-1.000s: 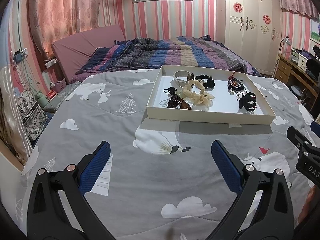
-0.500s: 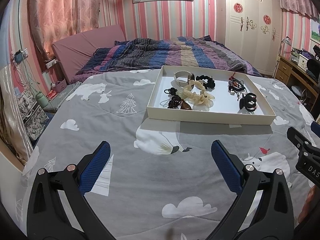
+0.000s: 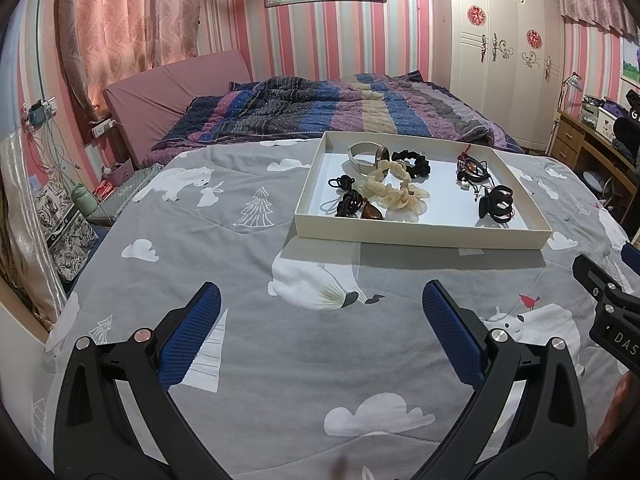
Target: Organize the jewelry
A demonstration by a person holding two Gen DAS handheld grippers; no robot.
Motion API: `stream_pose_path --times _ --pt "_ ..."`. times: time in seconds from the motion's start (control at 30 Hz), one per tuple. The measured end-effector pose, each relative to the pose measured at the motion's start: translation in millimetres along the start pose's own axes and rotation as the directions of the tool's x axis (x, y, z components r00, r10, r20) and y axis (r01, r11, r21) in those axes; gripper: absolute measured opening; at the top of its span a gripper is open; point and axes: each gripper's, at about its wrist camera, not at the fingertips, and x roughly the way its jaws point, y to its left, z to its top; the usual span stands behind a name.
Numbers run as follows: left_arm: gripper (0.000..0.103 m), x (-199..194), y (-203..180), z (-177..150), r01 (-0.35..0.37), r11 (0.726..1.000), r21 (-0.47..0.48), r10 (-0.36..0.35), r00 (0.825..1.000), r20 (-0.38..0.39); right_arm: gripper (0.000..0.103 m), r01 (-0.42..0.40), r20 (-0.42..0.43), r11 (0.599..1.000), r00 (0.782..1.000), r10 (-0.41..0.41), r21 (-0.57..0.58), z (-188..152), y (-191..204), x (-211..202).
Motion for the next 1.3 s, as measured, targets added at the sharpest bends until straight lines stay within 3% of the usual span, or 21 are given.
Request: stream_pose_path --times 1.3 --pt "0.100 -2.4 0.2 2.0 0.013 1.000 -0.005 -0.013 1.000 -0.009 0.095 0.003 -0.003 1.000 1.000 -0.003 0.000 -1.7 -4.6 -0.1"
